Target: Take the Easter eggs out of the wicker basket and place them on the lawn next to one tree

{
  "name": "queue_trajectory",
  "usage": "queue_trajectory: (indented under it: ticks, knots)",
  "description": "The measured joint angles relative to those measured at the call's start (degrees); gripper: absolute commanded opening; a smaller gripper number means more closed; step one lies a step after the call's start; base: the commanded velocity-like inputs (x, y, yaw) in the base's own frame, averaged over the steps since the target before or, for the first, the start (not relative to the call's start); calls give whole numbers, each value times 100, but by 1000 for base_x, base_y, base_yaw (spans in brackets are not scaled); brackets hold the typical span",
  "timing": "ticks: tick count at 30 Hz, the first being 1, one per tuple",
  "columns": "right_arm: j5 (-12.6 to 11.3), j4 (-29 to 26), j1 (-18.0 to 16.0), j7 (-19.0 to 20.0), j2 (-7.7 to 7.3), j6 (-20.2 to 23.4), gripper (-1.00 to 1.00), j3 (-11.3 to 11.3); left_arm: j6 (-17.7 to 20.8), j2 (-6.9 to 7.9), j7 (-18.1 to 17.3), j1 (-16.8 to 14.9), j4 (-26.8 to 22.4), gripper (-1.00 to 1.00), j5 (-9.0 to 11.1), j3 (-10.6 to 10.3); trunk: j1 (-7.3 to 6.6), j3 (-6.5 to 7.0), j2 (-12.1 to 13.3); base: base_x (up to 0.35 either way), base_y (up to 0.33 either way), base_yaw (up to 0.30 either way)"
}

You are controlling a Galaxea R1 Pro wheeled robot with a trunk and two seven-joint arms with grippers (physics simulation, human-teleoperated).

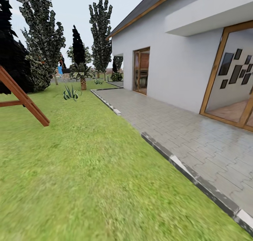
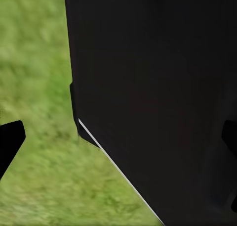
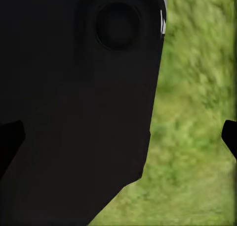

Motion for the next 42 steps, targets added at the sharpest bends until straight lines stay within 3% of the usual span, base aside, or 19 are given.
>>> queue_trajectory:
  ticks: [42]
  knots:
    - [4, 0, 0, 0, 0, -13, 100, 0, 0, 0, 1, 0, 0, 100, 2, 0, 0, 0, 0, 333, 0, 178]
